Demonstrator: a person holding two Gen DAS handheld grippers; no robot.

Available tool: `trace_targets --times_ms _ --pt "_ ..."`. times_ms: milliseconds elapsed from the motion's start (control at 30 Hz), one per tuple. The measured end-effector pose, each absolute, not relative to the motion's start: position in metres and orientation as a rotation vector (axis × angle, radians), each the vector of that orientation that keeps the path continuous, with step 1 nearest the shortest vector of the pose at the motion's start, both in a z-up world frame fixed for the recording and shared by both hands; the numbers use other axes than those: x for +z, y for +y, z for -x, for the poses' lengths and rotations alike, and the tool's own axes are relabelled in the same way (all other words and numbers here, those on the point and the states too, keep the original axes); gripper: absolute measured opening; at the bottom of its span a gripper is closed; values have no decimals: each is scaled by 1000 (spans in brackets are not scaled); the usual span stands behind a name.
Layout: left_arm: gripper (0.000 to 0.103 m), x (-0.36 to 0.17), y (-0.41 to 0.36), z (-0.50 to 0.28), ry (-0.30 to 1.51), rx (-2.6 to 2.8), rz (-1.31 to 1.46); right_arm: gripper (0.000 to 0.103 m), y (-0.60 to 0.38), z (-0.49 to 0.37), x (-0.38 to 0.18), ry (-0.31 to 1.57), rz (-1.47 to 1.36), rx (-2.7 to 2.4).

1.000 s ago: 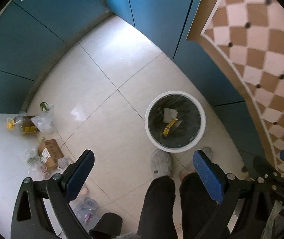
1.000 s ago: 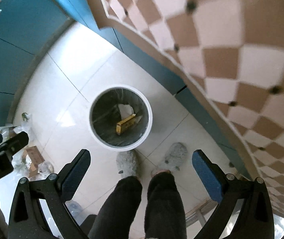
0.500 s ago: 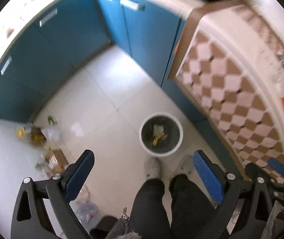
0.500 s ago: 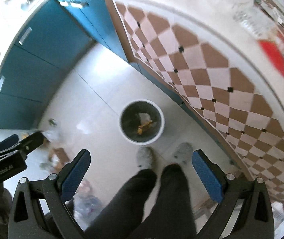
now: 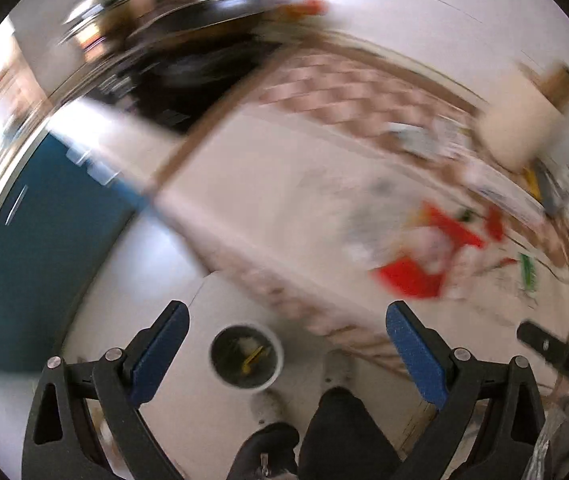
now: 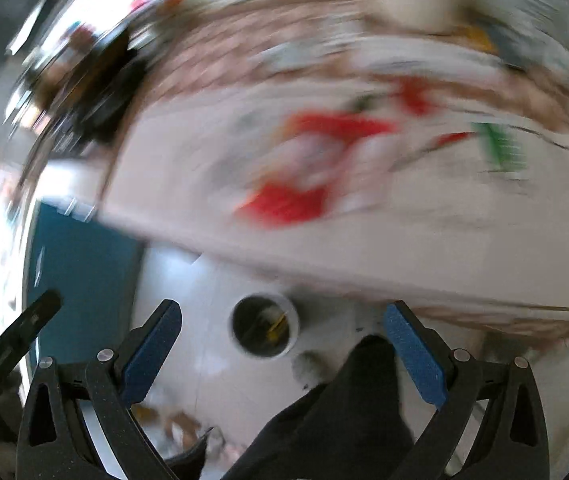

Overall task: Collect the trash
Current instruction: 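Move both tools back up to the counter, then grasp the red chili with the left tool while the right tool grasps the green sachet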

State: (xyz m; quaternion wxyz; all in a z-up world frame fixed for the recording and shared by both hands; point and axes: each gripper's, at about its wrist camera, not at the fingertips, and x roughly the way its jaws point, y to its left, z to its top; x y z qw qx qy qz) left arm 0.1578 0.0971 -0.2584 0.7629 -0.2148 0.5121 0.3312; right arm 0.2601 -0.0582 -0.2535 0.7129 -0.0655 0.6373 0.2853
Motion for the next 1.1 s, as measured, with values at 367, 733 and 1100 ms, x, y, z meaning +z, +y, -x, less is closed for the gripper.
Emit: trace_targets --times_ms 367,733,1100 --pt "49 -354 -46 -419 1410 120 29 97 -229 -458 -309 1425 -38 239" --pt "8 -396 -31 -472 1515 160 57 97 -255 -495 -351 1496 -29 252" --pt "8 -388 24 -455 1434 399 353 85 -162 -489 -385 1422 172 379"
